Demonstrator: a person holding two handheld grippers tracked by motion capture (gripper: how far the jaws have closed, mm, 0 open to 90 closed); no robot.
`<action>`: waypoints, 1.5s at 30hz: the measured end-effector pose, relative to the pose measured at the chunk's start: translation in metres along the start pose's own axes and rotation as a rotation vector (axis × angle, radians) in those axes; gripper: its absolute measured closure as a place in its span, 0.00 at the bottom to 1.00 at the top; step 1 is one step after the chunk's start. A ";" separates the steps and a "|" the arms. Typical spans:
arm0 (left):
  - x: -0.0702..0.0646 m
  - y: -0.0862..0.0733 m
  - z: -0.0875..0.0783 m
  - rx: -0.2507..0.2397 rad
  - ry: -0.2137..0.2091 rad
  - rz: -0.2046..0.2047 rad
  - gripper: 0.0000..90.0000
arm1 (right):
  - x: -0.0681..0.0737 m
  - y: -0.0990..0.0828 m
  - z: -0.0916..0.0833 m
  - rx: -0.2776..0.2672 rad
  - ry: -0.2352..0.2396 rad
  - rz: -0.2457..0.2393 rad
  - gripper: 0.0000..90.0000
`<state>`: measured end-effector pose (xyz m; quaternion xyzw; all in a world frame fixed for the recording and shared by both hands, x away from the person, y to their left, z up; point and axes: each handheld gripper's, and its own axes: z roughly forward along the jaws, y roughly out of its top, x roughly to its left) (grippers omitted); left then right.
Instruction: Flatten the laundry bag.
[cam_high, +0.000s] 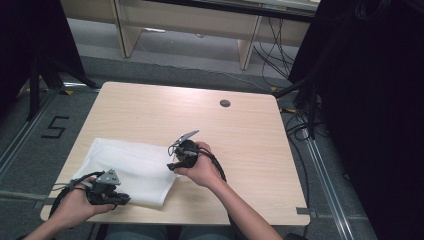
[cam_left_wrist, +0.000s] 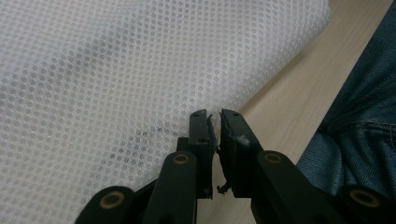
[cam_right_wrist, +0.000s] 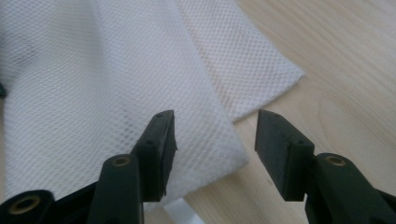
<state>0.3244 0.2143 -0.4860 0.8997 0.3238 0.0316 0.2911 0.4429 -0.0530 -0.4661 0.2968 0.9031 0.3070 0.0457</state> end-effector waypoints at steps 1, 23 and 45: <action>0.002 0.001 0.000 0.027 0.001 0.017 0.91 | -0.001 0.000 0.003 0.014 0.007 0.013 0.52; 0.006 0.031 0.028 0.038 0.027 0.012 0.92 | 0.003 0.015 -0.031 -0.039 -0.008 -0.082 1.00; 0.022 0.066 0.057 -0.093 0.082 -0.123 0.93 | 0.047 0.004 -0.063 -0.131 0.248 -0.168 1.00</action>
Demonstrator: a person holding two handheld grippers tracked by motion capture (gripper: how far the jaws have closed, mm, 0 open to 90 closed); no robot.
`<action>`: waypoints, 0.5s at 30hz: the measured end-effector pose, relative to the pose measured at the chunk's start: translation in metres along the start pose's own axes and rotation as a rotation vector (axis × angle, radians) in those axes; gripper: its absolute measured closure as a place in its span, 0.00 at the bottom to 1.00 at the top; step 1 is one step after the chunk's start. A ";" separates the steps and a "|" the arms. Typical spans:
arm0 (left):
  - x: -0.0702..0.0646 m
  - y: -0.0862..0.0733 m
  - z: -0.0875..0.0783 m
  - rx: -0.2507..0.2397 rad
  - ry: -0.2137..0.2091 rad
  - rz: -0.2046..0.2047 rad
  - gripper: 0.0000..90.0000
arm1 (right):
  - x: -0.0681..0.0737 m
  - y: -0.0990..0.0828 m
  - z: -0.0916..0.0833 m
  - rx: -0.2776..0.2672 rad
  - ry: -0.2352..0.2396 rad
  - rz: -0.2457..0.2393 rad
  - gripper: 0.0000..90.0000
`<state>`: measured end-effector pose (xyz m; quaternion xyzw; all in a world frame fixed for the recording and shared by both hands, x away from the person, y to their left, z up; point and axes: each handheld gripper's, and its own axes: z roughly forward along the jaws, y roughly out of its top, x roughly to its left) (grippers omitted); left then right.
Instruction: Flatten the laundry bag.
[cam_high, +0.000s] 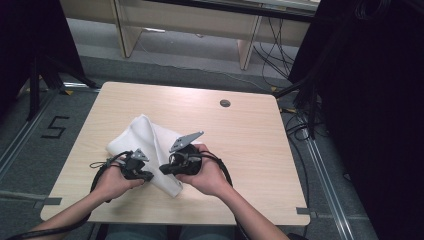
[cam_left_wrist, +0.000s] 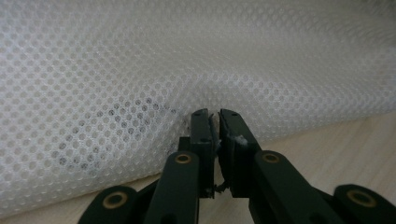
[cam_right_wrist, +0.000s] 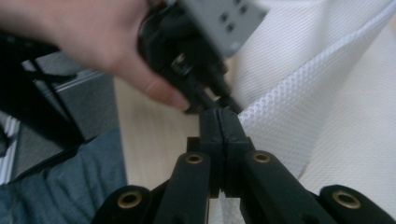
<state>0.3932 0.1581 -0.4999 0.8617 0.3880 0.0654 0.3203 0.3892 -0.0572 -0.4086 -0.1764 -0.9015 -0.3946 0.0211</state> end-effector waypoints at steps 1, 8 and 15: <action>0.003 0.000 -0.003 0.035 -0.018 0.035 0.93 | 0.002 -0.003 0.004 0.011 0.020 -0.005 1.00; 0.014 -0.012 -0.024 -0.002 0.008 -0.025 0.91 | 0.012 -0.015 0.022 0.062 0.099 -0.017 1.00; 0.046 -0.033 -0.087 -0.120 0.146 -0.078 0.90 | 0.021 -0.022 0.028 0.112 0.149 -0.039 1.00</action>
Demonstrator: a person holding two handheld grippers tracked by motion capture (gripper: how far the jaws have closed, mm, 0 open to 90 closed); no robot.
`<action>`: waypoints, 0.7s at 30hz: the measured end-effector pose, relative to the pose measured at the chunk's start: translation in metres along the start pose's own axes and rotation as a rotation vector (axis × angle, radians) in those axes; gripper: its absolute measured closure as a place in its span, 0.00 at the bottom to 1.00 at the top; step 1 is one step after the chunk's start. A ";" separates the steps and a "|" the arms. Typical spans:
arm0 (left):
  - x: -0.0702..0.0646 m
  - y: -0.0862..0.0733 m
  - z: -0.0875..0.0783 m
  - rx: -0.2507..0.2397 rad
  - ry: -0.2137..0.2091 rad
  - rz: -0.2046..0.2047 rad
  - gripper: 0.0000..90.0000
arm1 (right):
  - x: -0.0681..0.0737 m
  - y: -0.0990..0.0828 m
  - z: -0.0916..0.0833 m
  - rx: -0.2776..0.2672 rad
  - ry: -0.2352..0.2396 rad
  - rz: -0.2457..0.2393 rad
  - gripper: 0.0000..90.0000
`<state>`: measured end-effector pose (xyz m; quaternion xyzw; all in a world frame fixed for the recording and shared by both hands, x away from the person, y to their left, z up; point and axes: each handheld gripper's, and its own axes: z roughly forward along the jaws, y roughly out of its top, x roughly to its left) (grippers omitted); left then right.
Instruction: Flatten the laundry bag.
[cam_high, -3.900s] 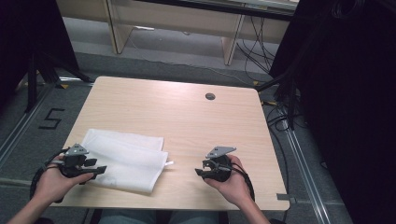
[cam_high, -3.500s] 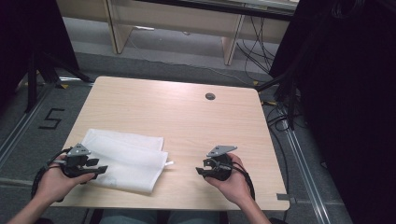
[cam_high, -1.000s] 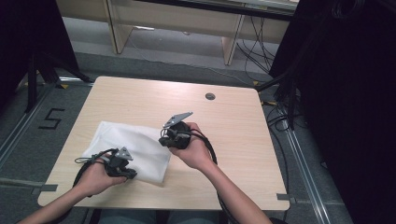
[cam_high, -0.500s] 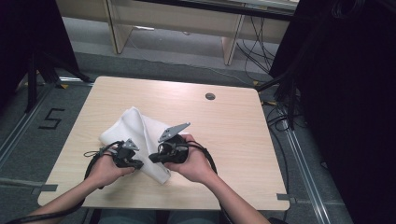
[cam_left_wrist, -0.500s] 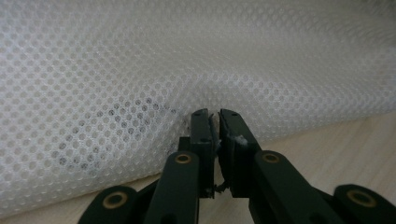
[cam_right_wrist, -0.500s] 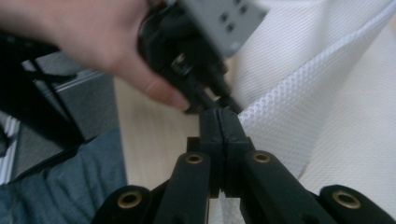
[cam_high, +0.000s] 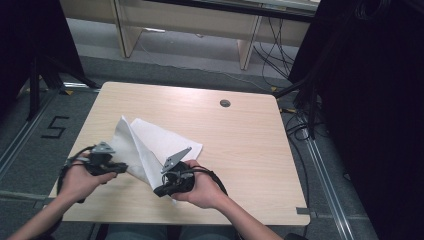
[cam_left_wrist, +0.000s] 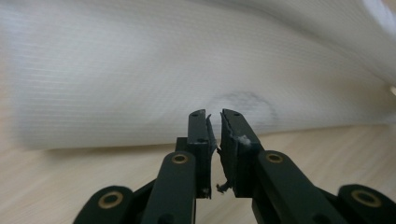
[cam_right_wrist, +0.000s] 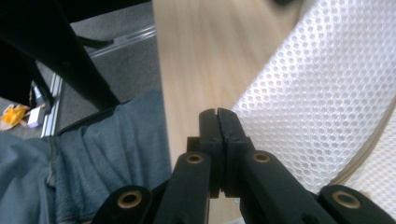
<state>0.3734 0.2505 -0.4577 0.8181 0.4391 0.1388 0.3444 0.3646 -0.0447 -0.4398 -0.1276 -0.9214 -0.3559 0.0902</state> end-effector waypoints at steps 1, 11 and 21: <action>0.005 -0.002 -0.007 -0.011 0.012 -0.012 0.90 | 0.001 -0.001 0.001 0.005 0.009 -0.001 1.00; 0.021 0.010 -0.048 -0.184 0.146 -0.101 0.87 | 0.010 -0.012 0.013 0.061 0.070 -0.022 1.00; 0.028 0.020 -0.081 -0.308 0.282 -0.135 0.84 | 0.013 -0.024 0.014 0.088 0.111 -0.024 1.00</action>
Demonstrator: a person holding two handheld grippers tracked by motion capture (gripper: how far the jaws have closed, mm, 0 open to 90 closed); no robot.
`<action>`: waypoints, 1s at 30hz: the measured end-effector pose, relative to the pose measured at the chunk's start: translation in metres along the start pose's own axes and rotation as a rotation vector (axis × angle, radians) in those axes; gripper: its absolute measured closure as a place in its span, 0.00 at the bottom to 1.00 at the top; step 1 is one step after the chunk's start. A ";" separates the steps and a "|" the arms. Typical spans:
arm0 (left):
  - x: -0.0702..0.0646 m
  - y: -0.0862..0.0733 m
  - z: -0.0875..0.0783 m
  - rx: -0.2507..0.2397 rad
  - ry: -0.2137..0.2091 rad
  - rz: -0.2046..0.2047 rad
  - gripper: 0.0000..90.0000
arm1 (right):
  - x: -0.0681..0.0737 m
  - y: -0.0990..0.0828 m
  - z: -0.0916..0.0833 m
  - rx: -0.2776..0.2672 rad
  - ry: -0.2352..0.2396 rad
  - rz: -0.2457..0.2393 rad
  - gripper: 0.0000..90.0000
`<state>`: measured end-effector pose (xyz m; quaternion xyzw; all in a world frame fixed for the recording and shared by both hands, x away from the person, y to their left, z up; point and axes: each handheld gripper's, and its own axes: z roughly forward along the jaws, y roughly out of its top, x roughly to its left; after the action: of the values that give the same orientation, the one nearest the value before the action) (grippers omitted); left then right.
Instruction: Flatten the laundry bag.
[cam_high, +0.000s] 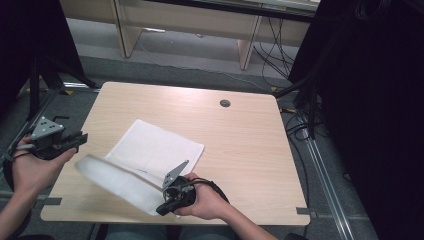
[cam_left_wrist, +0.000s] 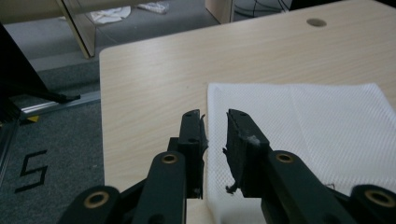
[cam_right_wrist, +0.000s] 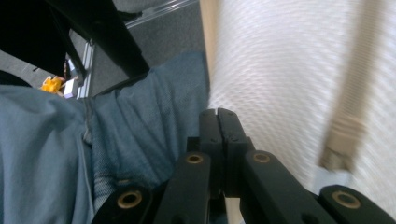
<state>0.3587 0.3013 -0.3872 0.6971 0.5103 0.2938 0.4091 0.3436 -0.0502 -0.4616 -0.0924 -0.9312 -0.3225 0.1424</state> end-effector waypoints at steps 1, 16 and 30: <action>-0.001 -0.001 0.002 -0.010 -0.012 -0.002 0.84 | 0.000 -0.002 0.000 0.011 0.003 0.001 1.00; -0.042 -0.041 0.062 0.303 -0.310 0.133 0.72 | -0.013 -0.013 -0.007 0.059 -0.117 0.068 1.00; -0.047 -0.065 0.069 0.303 -0.389 0.142 0.46 | -0.039 -0.030 -0.037 -0.080 -0.280 0.234 0.62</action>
<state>0.3710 0.2474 -0.4778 0.8279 0.4099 0.1026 0.3688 0.3799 -0.0996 -0.4640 -0.2497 -0.9113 -0.3245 0.0442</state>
